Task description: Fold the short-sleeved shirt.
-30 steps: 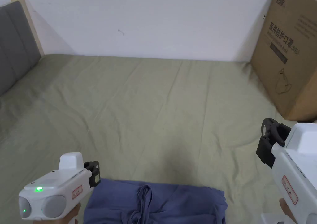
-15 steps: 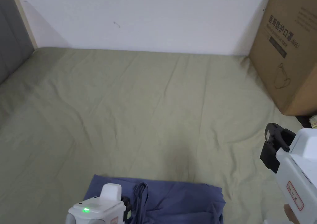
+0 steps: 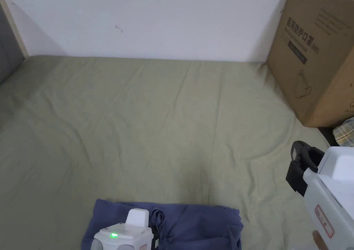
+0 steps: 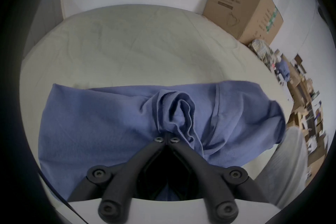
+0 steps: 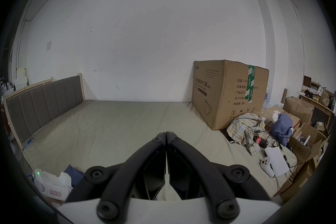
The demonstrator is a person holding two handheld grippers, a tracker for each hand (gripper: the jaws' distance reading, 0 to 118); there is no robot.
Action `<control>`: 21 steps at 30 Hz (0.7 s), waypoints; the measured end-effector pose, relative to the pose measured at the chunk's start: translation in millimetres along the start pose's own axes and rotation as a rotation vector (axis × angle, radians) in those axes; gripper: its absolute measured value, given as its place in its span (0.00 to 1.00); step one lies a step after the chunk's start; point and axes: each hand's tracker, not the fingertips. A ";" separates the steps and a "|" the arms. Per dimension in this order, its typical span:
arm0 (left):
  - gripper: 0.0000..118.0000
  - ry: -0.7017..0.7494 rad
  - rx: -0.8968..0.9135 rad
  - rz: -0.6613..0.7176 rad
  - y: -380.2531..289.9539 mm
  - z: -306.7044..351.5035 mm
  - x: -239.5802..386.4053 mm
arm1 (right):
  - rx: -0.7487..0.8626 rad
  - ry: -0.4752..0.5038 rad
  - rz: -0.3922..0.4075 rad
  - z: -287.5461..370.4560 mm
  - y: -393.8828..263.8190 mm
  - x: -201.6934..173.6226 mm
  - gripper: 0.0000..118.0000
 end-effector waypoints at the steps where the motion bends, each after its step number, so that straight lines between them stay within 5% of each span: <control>1: 0.00 -0.022 0.026 0.030 3.7 9.3 -6.3 | 0.000 0.002 0.000 0.7 0.2 -0.7 0.00; 6: 0.00 -0.184 0.161 0.156 28.1 77.6 -45.3 | 0.008 0.012 0.001 0.8 3.3 -6.8 0.00; 13: 0.01 -0.226 0.138 0.262 45.5 118.3 -134.1 | 0.016 0.032 0.006 -2.9 1.7 -11.5 0.00; 19: 0.41 -0.256 0.017 0.346 39.3 90.8 -186.2 | 0.004 0.038 0.008 -8.3 -1.6 -14.2 0.00; 21: 0.77 -0.243 -0.061 0.348 32.3 73.1 -192.8 | -0.009 0.038 0.004 -11.3 -4.0 -12.1 0.00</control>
